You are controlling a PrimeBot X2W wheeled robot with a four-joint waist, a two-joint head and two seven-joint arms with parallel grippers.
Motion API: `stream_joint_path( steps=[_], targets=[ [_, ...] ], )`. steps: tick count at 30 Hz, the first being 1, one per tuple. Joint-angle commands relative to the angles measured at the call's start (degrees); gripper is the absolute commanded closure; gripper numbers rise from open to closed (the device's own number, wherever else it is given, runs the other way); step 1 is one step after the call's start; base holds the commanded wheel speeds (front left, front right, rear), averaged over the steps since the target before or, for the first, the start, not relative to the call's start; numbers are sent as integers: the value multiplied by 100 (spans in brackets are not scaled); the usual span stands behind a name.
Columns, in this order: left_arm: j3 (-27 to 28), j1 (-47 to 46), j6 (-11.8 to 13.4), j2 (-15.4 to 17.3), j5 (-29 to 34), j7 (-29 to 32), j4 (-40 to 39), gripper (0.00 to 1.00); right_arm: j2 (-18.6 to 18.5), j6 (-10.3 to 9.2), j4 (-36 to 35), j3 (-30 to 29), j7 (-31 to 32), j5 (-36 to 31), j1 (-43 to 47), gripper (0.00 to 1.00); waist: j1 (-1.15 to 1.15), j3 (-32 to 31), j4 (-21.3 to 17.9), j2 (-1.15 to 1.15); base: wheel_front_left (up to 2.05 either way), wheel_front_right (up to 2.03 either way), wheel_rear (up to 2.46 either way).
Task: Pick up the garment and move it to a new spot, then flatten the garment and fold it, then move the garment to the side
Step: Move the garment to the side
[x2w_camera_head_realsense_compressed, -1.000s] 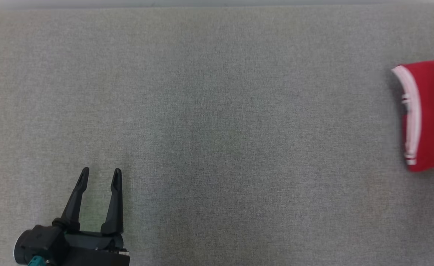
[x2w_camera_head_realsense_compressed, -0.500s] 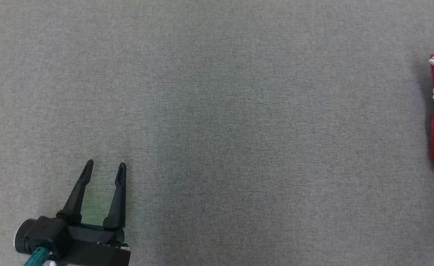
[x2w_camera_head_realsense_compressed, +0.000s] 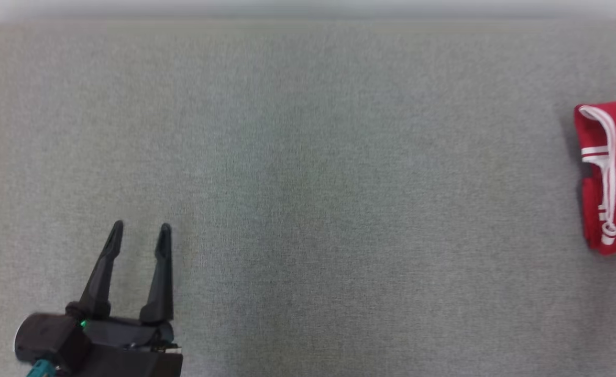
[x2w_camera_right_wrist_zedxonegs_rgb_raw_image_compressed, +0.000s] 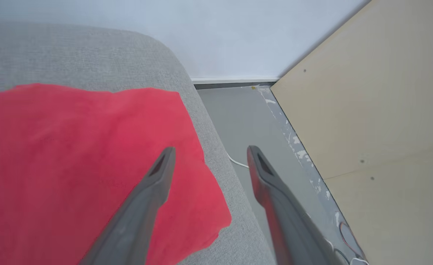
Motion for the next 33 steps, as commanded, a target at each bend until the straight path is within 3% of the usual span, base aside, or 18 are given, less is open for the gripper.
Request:
stream_joint_path(
  steps=[1,8,15,21,33],
  targets=[
    [119,172,7,-102,-31,-16,92,0,72,-15,100,197,-432,417,157,0,0,-448,-109,0,0,0,0],
    [596,385,9,-357,-171,-15,458,0,530,-14,-86,1101,-1563,1443,719,0,0,-1116,-242,0,0,0,0],
    [1014,718,75,-561,-196,-15,835,0,1089,-14,-470,2186,-2898,2538,1908,0,0,-1756,-368,0,0,0,0],
    [1126,881,73,-648,-88,-15,989,0,1372,-14,-562,2779,-3819,2821,2746,0,0,-1995,-354,0,0,0,0],
    [1115,1059,26,-727,98,-15,1172,0,1553,-14,-465,3621,-4291,2972,3146,0,0,-2016,-352,0,0,0,0]
  ],
)
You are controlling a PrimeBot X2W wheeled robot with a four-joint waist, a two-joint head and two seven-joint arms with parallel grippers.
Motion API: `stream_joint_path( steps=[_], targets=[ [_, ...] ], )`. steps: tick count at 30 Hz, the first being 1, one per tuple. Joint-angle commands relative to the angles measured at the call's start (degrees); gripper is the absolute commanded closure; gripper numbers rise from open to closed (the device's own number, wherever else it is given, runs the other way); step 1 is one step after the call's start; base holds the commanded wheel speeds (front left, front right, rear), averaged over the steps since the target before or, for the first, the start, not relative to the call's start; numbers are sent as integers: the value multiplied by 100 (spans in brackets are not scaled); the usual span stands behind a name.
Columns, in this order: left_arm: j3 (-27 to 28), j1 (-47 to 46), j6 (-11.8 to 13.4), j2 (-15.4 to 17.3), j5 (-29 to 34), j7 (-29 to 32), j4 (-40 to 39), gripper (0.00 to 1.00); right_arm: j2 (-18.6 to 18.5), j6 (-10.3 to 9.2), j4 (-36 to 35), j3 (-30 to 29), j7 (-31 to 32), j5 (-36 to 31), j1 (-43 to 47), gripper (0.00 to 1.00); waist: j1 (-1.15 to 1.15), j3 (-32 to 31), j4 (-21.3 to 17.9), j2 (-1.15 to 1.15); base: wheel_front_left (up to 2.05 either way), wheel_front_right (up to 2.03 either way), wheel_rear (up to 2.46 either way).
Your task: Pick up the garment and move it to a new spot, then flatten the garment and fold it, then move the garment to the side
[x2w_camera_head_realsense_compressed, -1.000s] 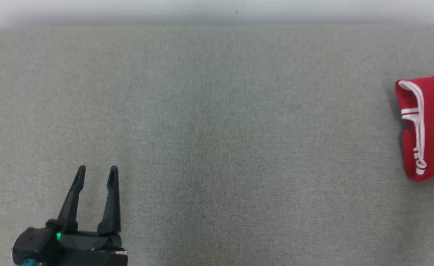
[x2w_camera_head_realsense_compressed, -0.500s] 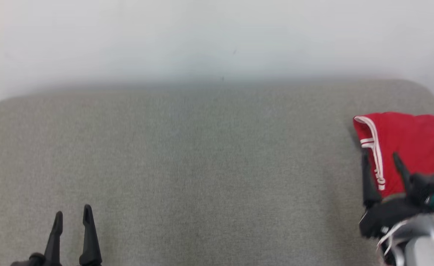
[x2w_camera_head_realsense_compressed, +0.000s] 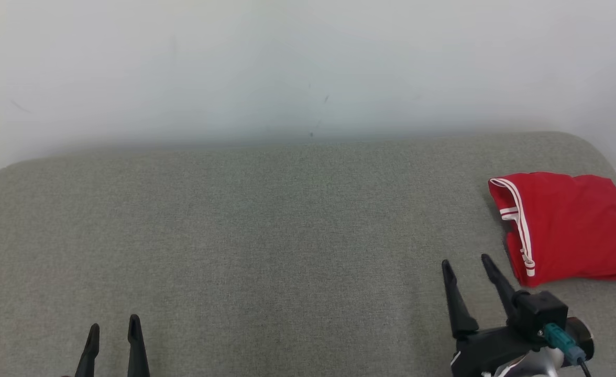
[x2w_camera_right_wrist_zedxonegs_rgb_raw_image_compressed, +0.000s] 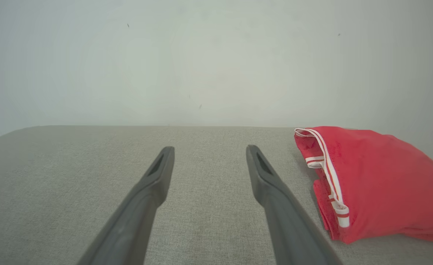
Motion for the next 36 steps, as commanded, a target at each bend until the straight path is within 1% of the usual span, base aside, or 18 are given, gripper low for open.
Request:
stream_joint_path(
  steps=[1,8,15,28,35,36],
  targets=[
    [15,61,-18,-19,70,-16,45,0,8,-13,-6,96,-50,116,128,0,1,6,16,1,0,0,0],
    [55,8,-37,-24,24,-15,127,0,8,-13,128,221,-131,247,114,0,1,36,63,1,0,0,0],
    [107,-26,-45,-25,19,-15,129,0,8,-13,145,148,-146,190,91,0,1,29,60,1,0,0,0],
    [133,-73,-37,-25,85,-15,151,0,9,-13,160,124,-174,335,70,0,1,38,54,1,0,0,0],
    [142,-56,-40,-25,16,-15,135,0,9,-13,172,125,-205,354,27,0,1,59,60,1,0,0,0],
    [125,3,-31,-19,1,4,148,100,9,0,203,124,-197,337,86,100,1,59,60,1,0,0,0]
  ],
)
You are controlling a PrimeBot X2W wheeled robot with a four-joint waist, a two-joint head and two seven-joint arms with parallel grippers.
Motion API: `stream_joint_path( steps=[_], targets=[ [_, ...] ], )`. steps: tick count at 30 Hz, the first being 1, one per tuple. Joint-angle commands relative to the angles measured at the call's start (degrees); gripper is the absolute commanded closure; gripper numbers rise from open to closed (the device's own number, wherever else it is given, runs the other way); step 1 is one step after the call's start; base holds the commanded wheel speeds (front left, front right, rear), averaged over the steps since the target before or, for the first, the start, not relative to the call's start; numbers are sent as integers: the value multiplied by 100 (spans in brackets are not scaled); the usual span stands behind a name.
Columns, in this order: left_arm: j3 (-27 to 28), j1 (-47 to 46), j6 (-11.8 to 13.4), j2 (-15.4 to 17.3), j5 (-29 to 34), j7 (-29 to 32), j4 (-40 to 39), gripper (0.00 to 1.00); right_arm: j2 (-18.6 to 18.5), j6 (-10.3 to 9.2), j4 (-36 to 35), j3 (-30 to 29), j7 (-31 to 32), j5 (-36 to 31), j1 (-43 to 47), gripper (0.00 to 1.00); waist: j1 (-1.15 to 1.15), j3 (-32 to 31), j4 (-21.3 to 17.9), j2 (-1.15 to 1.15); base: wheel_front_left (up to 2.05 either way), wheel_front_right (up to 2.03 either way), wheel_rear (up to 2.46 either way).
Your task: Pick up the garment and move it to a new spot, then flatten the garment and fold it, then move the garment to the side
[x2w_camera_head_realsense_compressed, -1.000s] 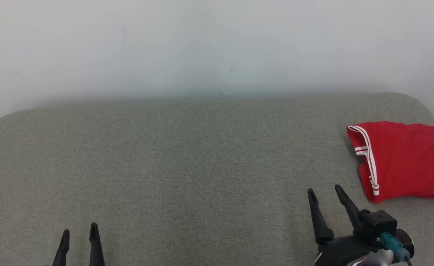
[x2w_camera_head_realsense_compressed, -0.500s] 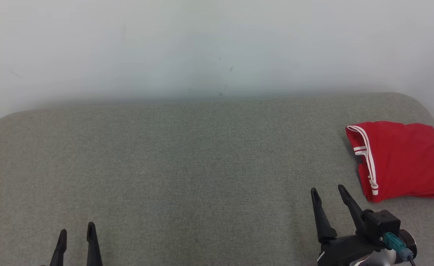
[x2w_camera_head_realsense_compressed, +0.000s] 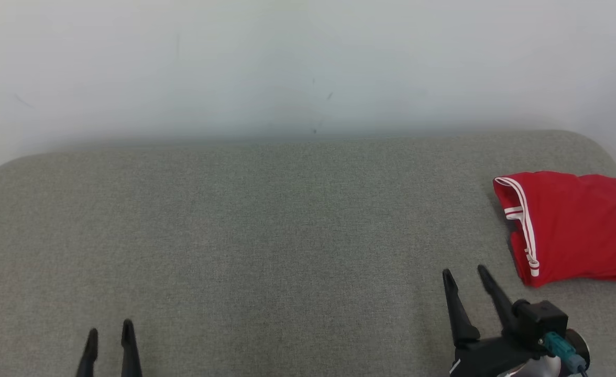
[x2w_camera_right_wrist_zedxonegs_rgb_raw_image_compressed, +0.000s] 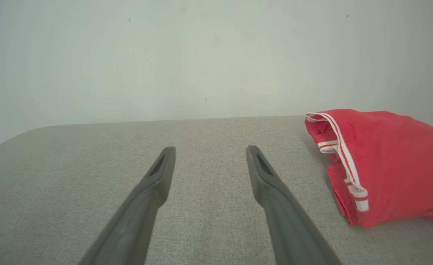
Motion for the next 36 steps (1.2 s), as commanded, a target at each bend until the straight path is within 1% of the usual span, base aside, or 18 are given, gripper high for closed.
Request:
stream_joint_path(
  steps=[1,4,22,23,36],
  targets=[
    [-1,9,0,-4,-8,2,20,100,0,0,19,1,0,4,9,100,0,0,0,0,0,0,0],
    [-1,26,0,-39,-43,33,188,100,3,0,185,-1,11,26,123,100,0,0,1,0,0,0,0],
    [55,-218,-2,-28,-1739,558,210,100,2,-2,133,-199,325,2012,36,100,0,7,23,0,0,0,0],
    [55,-218,-2,-28,-1739,558,210,100,2,-2,133,-199,325,2012,36,100,0,7,23,0,0,0,0],
    [86,-359,-4,-20,-2761,871,221,100,2,-3,103,-317,512,3208,-5,100,0,13,38,0,0,0,0]
  ],
)
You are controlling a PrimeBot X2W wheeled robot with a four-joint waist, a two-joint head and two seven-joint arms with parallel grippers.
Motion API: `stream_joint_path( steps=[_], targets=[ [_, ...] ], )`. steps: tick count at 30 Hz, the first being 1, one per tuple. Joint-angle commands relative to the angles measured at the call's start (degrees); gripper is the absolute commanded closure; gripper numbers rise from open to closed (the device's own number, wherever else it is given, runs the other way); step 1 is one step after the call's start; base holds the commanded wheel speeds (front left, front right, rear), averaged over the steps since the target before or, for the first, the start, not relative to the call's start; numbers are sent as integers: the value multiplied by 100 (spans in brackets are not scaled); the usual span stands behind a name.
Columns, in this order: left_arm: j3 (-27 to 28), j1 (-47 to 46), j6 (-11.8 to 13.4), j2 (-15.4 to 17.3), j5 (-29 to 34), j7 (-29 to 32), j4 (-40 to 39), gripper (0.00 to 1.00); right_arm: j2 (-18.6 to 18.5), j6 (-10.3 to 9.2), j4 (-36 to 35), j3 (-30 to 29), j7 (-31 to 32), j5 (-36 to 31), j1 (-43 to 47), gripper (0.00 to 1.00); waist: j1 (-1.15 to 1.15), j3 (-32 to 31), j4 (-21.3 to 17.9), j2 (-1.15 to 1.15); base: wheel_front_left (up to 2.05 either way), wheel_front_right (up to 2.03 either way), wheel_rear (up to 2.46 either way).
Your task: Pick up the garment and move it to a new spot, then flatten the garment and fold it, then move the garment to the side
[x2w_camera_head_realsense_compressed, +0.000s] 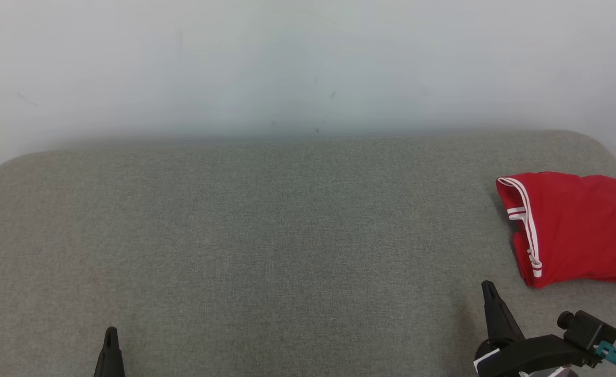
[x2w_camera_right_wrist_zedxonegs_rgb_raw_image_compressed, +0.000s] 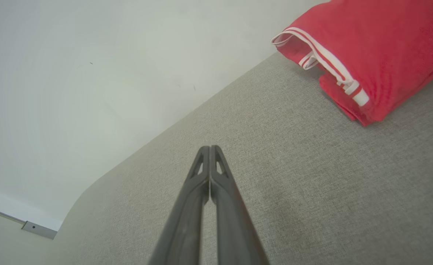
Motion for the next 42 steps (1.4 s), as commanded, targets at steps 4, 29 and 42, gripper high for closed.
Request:
stream_joint_path(
  steps=[4,29,42],
  targets=[
    [42,-196,-4,39,-393,107,-66,100,-3,-3,-88,-62,61,478,-130,100,0,2,5,0,0,0,0],
    [85,-412,-8,51,-1943,589,-42,100,-4,-6,-135,-242,349,2287,-192,100,0,12,36,0,0,0,0],
    [106,-500,-9,56,-2618,800,-31,100,-4,-7,-150,-317,476,3068,-232,100,0,17,52,0,0,0,0]
  ],
)
